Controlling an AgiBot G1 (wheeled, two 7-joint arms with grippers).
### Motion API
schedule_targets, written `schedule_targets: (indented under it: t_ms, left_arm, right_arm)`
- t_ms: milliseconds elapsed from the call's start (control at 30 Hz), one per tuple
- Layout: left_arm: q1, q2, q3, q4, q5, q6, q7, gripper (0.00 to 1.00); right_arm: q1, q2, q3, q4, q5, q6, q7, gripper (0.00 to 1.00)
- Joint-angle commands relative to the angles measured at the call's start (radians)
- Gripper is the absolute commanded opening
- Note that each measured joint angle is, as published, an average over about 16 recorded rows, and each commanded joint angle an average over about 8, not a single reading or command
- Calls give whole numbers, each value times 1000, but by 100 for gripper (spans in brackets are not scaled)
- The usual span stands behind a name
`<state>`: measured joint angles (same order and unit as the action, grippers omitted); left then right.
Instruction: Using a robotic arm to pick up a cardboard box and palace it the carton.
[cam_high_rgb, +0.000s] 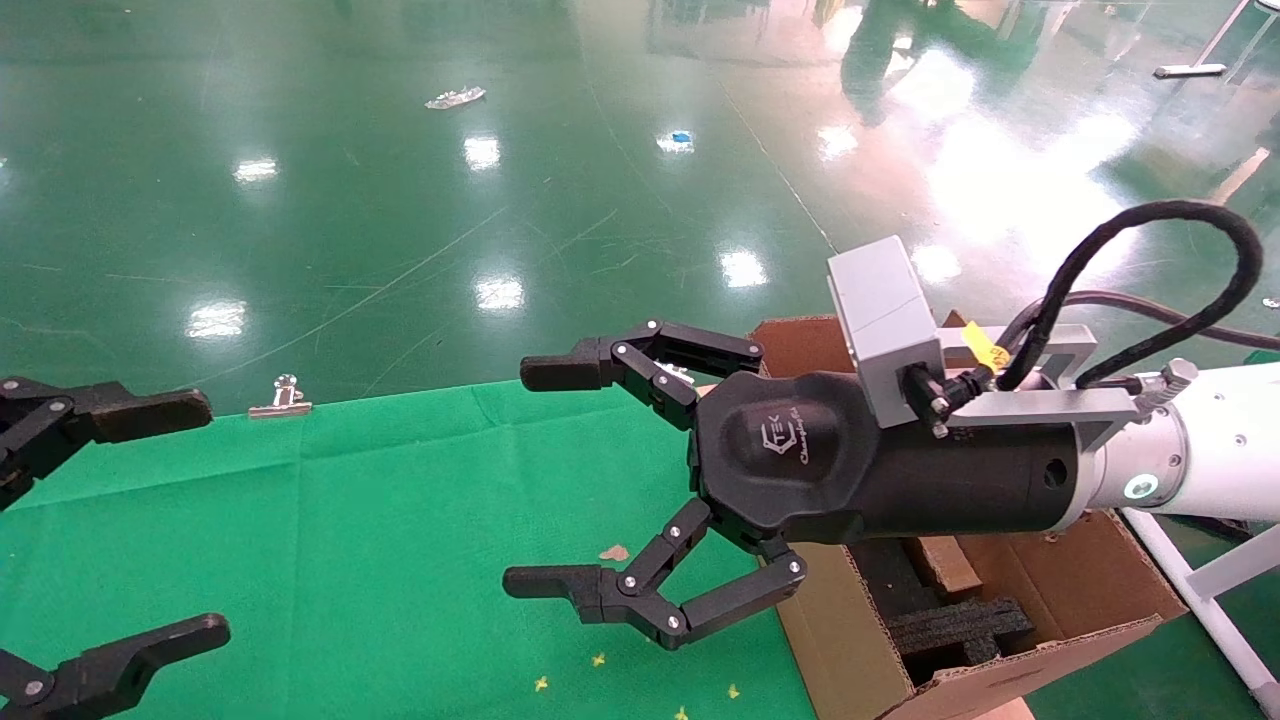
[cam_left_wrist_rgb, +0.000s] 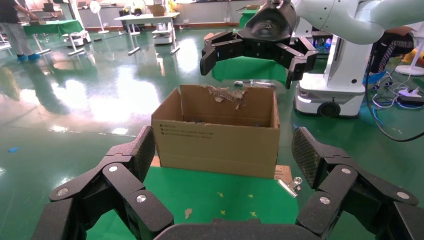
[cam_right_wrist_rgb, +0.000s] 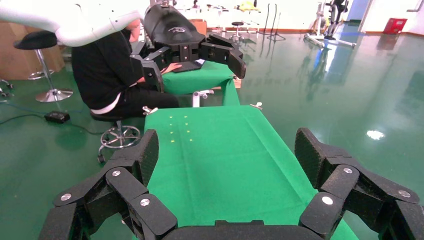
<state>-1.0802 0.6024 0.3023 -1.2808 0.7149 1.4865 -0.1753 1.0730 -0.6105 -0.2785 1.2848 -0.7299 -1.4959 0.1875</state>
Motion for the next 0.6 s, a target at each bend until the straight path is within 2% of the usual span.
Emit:
schedule_targets:
  t_ms: [33,600]
  left_arm:
    - [0,0,0,0,0,0,0,100]
    - [0,0,0,0,0,0,0,100]
  right_arm:
    - [1,0,-1,-1,0,0,0,100]
    - [4,-1,-5,-4,-1,1,1,100]
